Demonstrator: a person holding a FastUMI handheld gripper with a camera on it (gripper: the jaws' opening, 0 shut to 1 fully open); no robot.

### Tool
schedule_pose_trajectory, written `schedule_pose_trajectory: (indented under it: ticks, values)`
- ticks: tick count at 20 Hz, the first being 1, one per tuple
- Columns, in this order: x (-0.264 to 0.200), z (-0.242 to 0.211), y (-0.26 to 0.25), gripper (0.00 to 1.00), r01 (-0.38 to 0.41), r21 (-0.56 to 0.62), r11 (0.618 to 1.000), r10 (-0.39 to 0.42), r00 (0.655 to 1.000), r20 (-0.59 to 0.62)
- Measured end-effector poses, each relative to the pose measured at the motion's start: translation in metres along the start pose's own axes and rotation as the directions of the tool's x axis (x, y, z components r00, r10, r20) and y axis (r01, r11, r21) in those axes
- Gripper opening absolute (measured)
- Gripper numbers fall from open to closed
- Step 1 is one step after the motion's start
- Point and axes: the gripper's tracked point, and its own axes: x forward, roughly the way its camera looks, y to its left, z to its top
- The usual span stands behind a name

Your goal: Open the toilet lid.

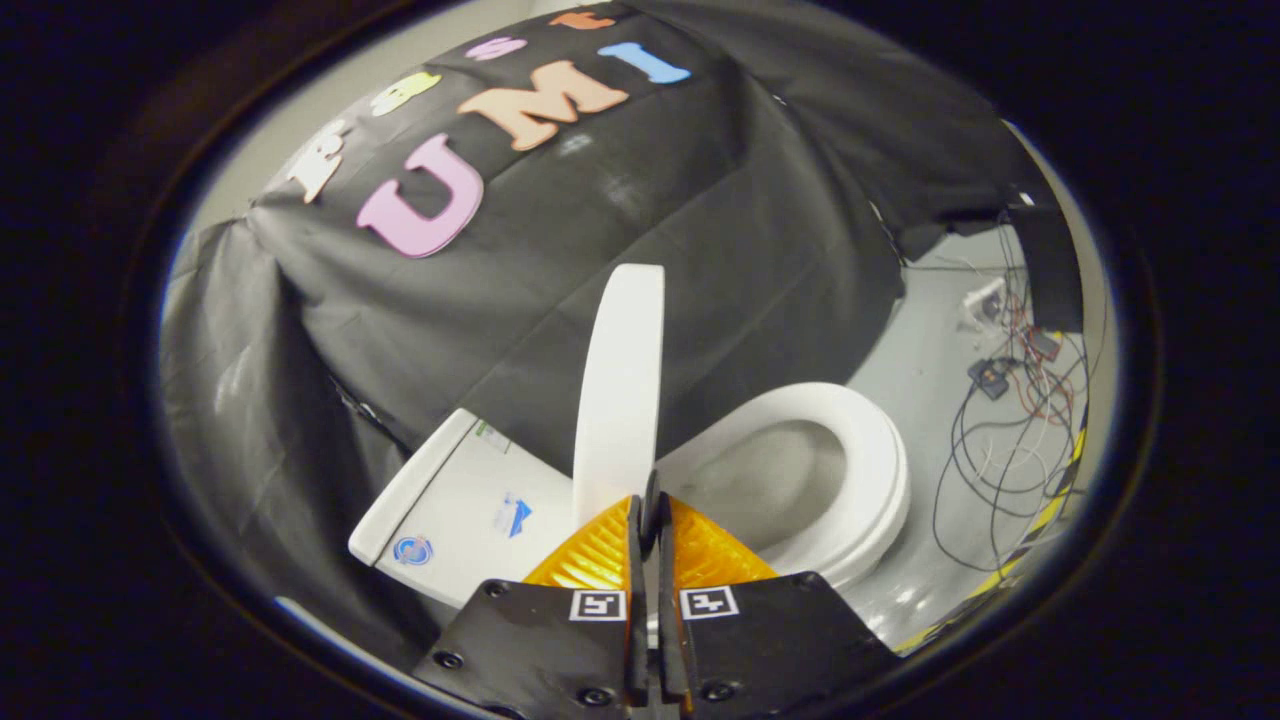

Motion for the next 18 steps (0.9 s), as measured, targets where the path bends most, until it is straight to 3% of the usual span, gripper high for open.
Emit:
schedule_pose_trajectory:
  ticks: [5,18]
  values:
    - [0.0,0.005,0.052,0.1,-0.077,-0.189,0.979,0.074,0.997,-0.027]
    - [0.018,-0.024,0.185,0.12,-0.296,-0.355,0.887,0.282,0.955,-0.093]
